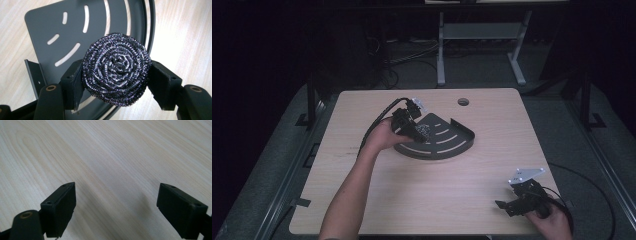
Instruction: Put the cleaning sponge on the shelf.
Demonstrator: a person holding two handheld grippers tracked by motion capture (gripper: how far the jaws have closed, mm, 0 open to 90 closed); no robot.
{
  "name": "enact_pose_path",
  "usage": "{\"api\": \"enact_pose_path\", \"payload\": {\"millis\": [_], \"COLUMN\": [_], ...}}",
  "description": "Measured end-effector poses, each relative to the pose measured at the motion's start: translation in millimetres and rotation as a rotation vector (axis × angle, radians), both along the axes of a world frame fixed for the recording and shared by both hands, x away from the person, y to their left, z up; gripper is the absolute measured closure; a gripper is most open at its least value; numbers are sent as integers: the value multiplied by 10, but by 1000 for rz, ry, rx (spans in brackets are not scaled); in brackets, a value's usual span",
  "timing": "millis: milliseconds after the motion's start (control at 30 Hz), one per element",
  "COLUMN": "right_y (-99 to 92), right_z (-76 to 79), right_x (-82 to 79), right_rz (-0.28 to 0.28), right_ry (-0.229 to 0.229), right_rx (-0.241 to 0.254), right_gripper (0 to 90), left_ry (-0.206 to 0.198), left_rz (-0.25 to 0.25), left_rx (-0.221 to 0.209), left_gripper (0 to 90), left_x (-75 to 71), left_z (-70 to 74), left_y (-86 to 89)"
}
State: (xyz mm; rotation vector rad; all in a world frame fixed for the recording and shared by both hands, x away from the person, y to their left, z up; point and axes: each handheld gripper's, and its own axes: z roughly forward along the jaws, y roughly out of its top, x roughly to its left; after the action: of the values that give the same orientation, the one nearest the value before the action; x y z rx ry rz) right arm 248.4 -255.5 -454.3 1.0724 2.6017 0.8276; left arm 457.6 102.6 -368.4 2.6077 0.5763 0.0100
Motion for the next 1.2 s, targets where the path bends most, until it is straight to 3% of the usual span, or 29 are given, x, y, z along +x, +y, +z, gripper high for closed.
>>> {"api": "enact_pose_path", "payload": {"millis": [367, 733, 1200], "right_y": [-4, -1, 6], "right_z": [0, 5, 10], "right_x": [5, 0, -3], "right_rz": [2, 2, 10], "right_ry": [-1, -1, -4], "right_rx": [8, 11, 12], "right_gripper": [155, 155, 155], "left_ry": [-1, 4, 25], "left_rz": [9, 43, 41], "left_rx": [-10, -1, 50], "left_gripper": [341, 340, 335], "left_x": [117, 237, 298], "left_z": [-24, -194, -343], "left_y": [-105, -137, -198]}}
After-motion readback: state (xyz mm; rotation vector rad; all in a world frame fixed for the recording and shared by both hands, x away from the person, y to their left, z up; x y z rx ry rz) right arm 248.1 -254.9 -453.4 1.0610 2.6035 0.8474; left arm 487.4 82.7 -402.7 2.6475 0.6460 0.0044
